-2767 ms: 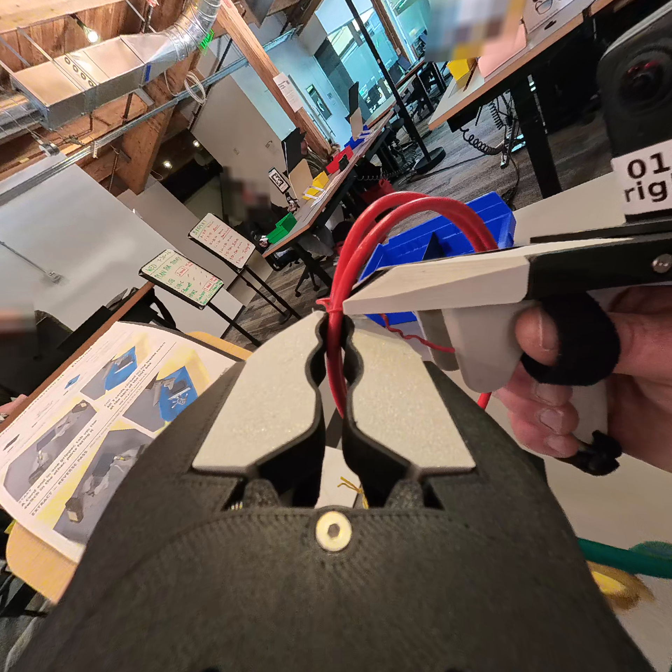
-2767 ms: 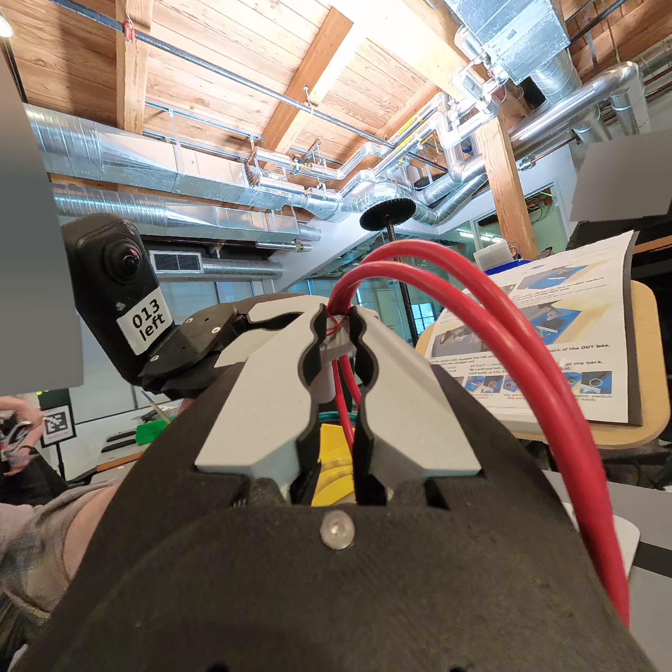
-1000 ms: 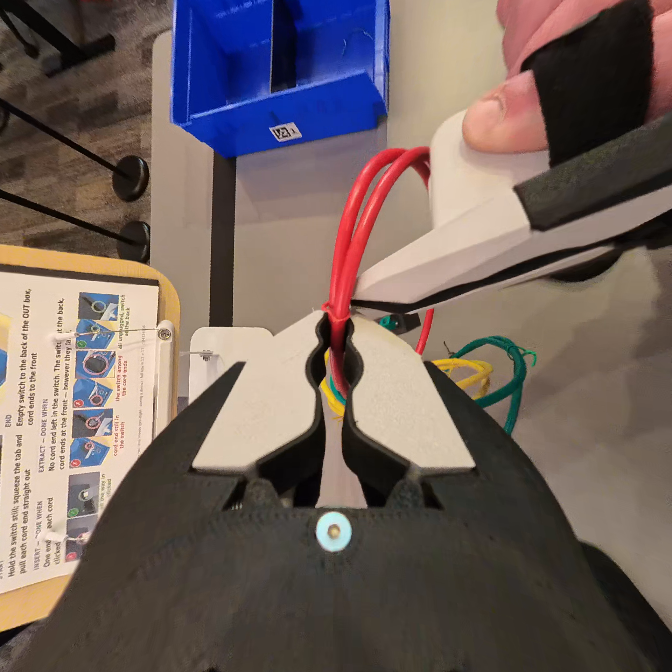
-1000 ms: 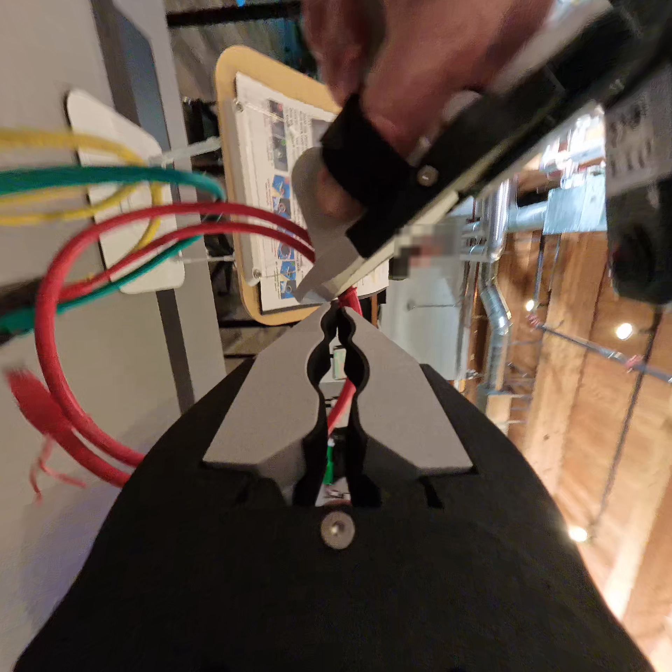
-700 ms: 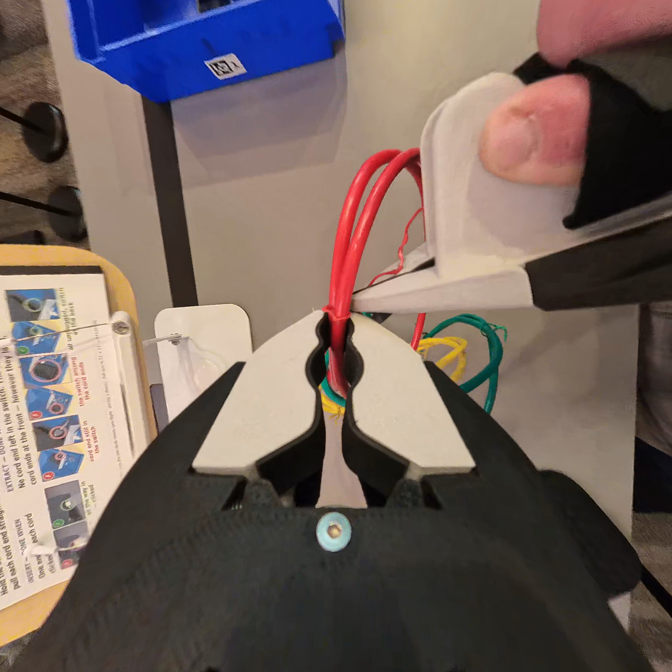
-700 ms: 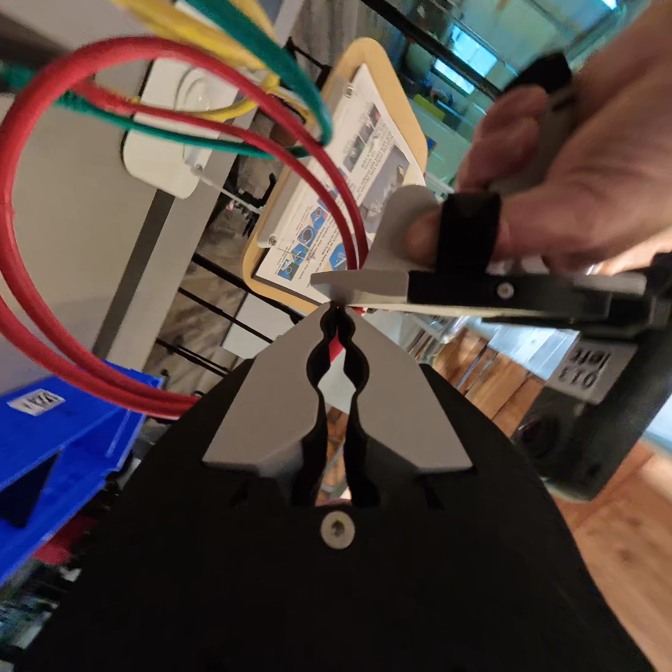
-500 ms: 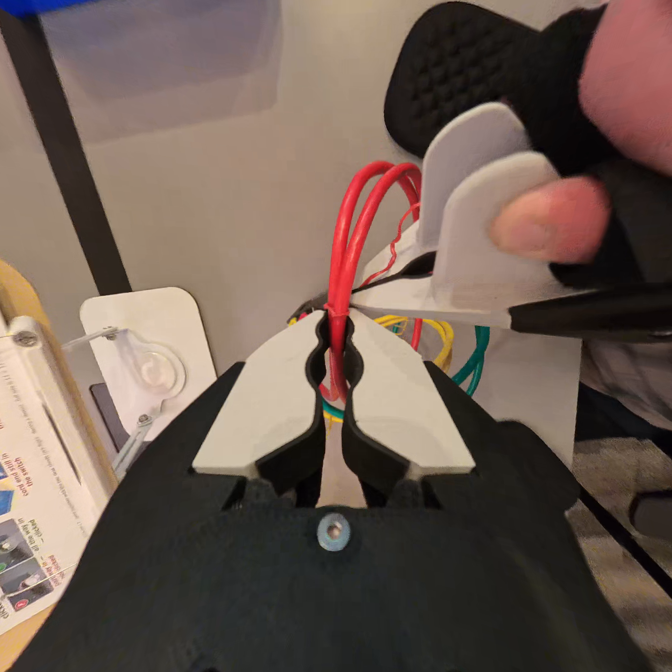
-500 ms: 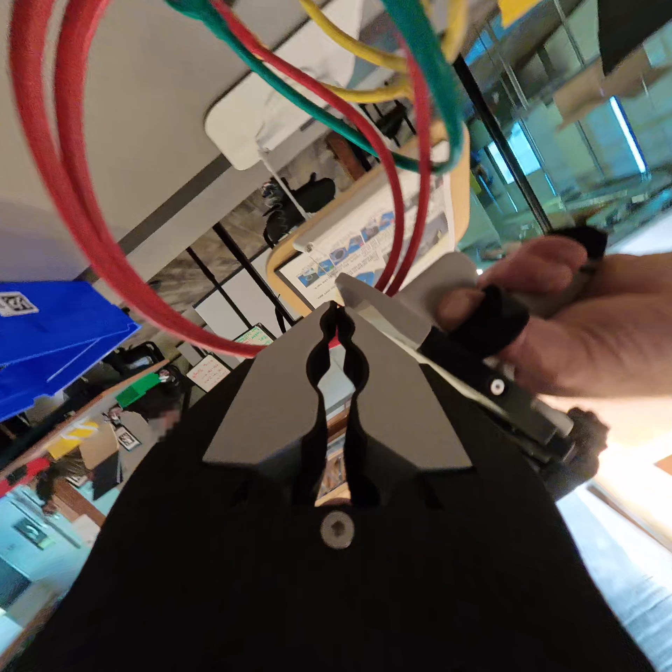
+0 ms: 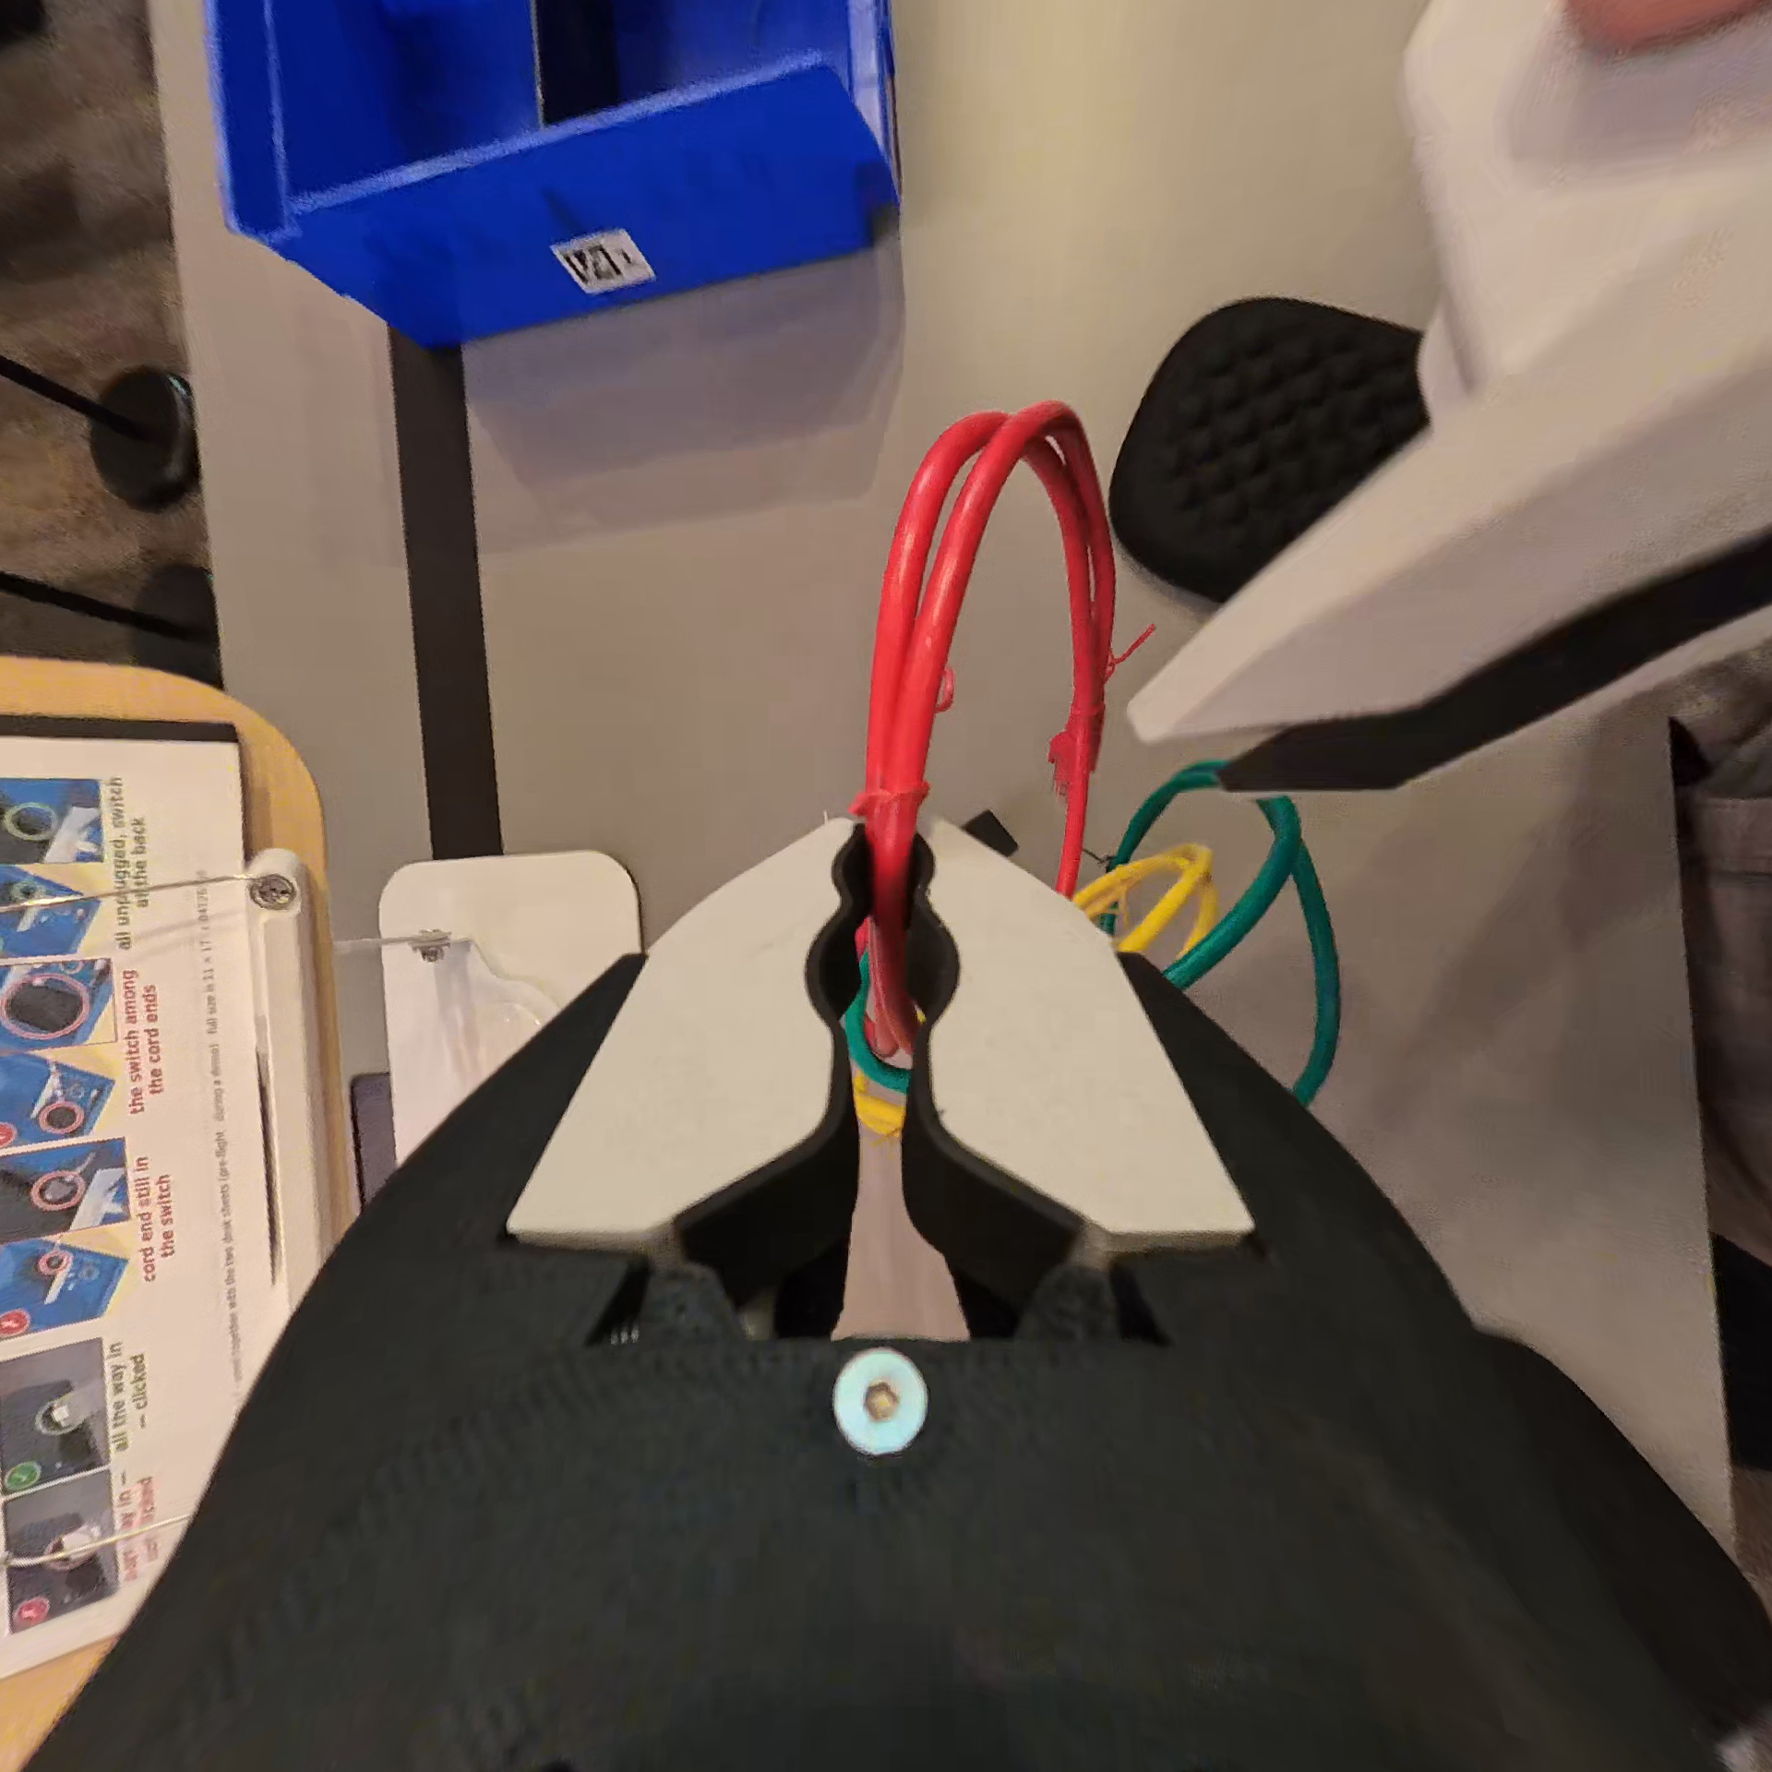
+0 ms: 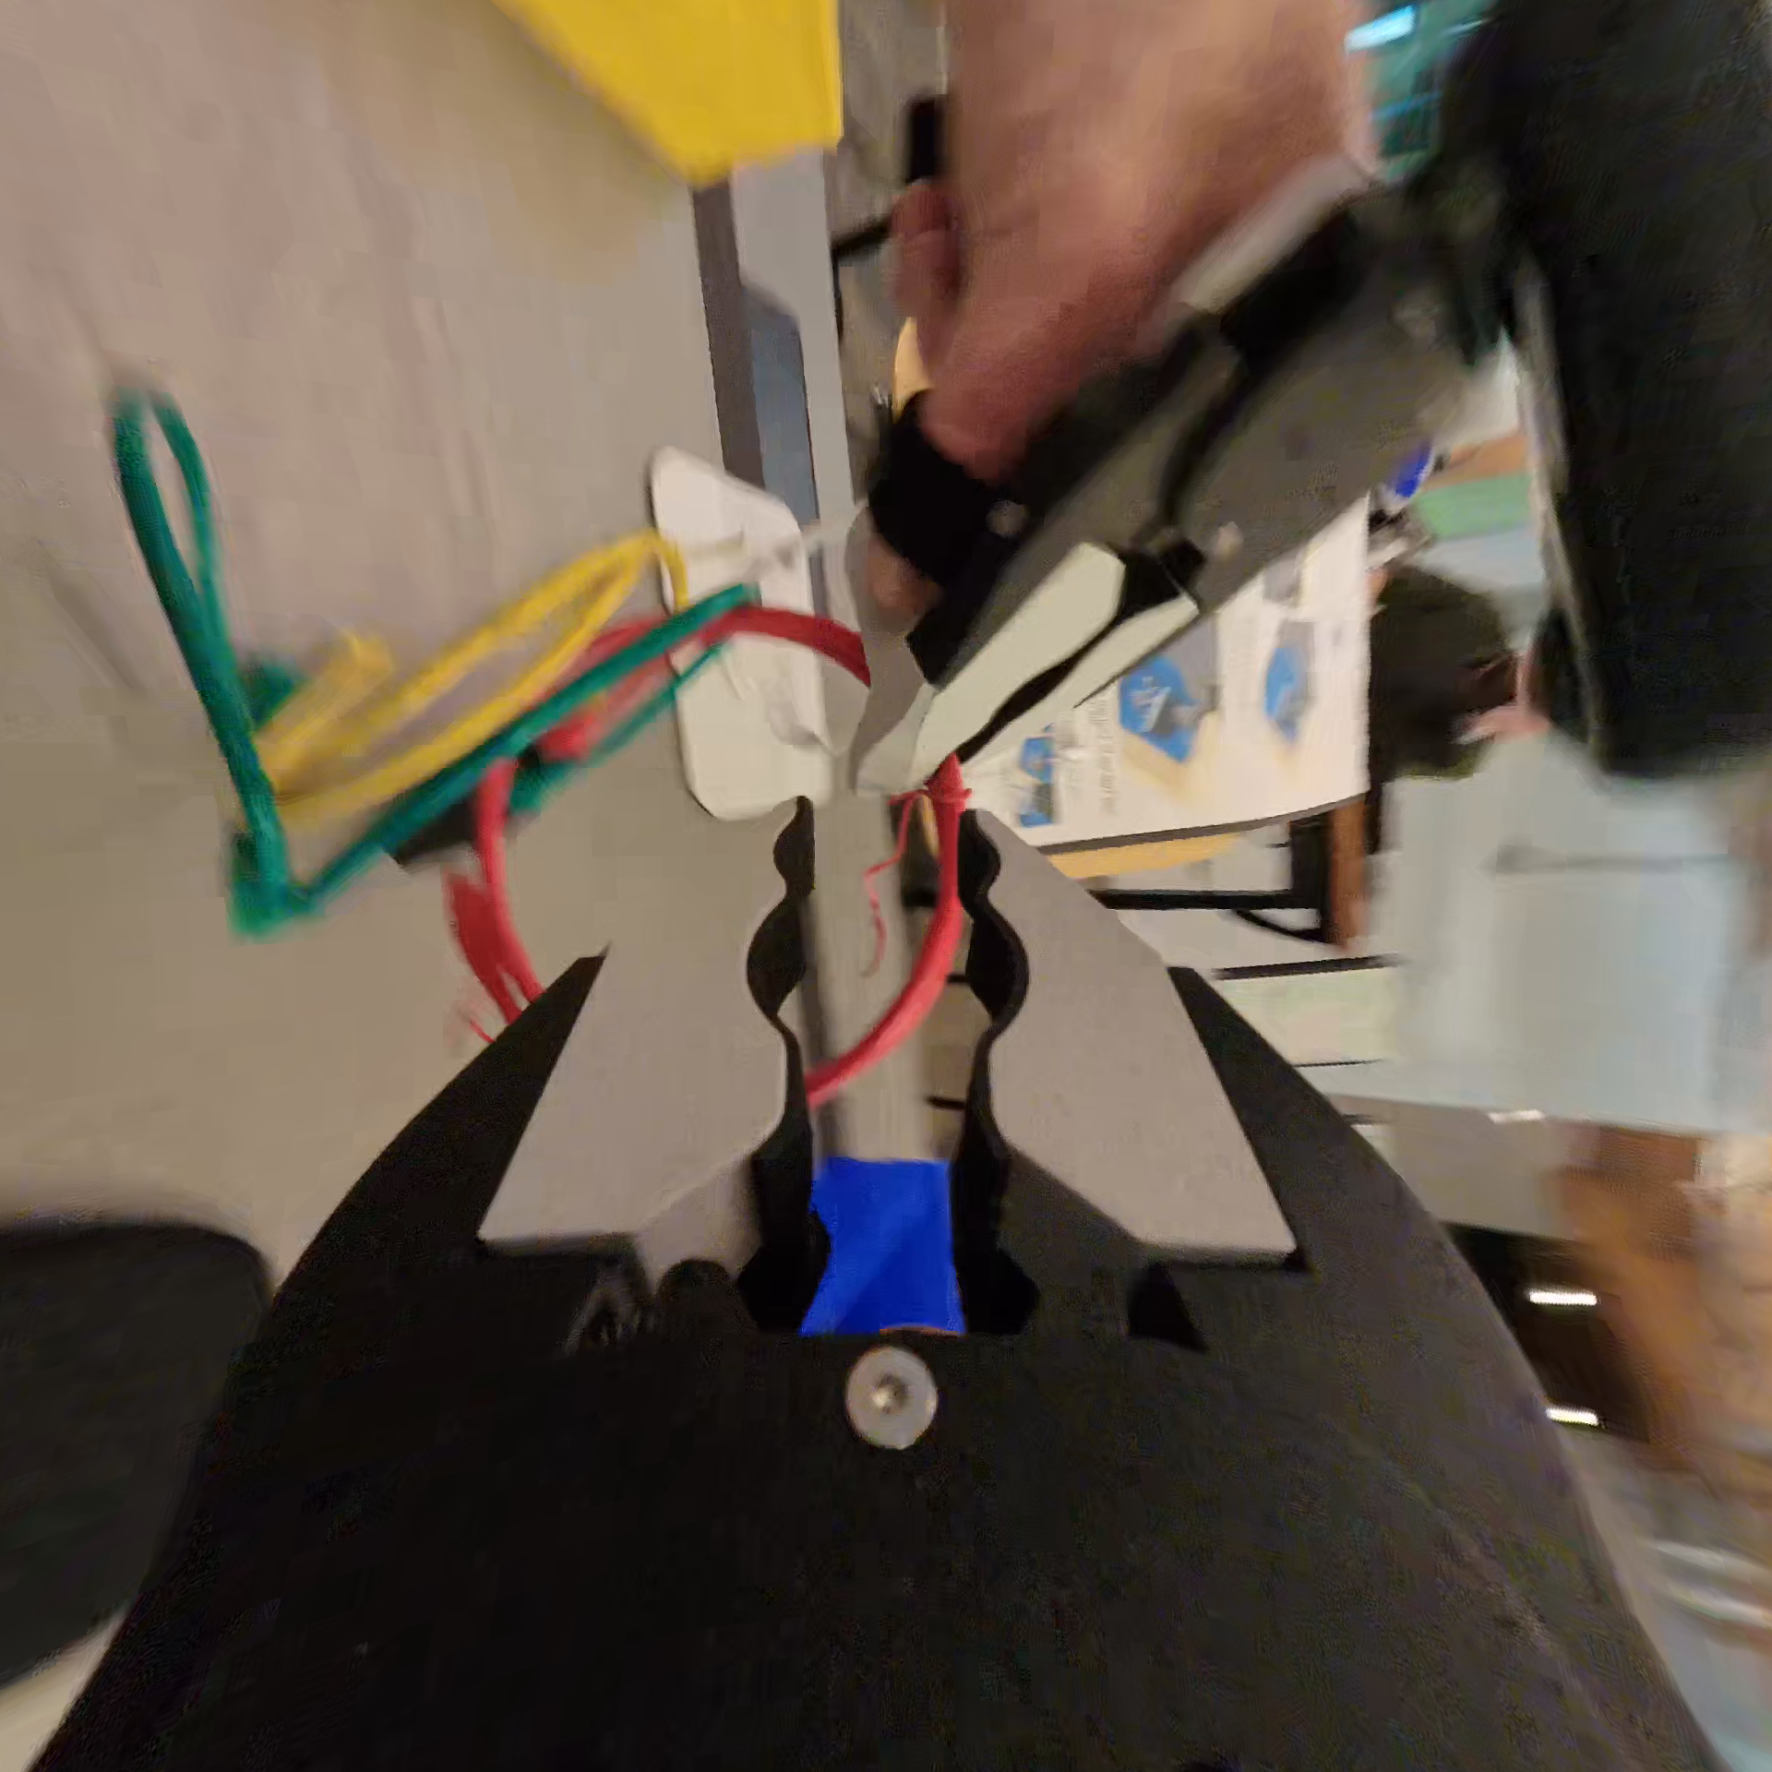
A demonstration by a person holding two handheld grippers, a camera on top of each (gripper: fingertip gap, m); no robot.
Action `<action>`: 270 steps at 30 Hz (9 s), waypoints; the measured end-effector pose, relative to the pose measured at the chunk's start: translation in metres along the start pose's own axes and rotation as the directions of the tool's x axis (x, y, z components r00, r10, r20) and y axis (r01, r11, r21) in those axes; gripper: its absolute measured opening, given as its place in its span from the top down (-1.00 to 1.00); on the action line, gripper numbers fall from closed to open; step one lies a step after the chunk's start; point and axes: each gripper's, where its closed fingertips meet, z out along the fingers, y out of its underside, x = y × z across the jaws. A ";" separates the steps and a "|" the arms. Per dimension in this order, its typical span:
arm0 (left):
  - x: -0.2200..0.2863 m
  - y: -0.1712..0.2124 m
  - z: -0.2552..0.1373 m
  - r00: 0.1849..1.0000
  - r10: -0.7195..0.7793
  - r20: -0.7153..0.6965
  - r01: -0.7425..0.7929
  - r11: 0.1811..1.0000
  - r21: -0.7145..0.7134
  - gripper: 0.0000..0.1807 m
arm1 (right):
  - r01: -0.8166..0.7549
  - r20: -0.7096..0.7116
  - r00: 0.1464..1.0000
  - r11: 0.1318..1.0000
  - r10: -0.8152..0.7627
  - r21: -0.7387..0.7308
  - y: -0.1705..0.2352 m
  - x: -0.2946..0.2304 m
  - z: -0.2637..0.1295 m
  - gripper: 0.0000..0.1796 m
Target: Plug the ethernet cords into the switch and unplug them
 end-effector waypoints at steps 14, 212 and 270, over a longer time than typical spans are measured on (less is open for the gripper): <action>0.001 -0.026 -0.036 0.973 0.048 0.225 -0.122 0.936 0.330 0.95 | -0.917 0.661 -0.016 -0.274 0.750 0.289 -0.017 -0.004 -0.014 0.51; 0.030 -0.008 0.011 -0.039 0.487 0.872 -0.792 0.517 -0.324 0.93 | -0.734 0.815 -0.502 -0.640 0.288 -0.226 0.017 -0.030 0.046 0.99; -0.045 0.051 0.061 0.945 -0.211 0.250 0.104 0.919 0.380 0.93 | -0.614 0.373 0.760 0.775 0.532 0.148 0.009 -0.065 -0.020 0.20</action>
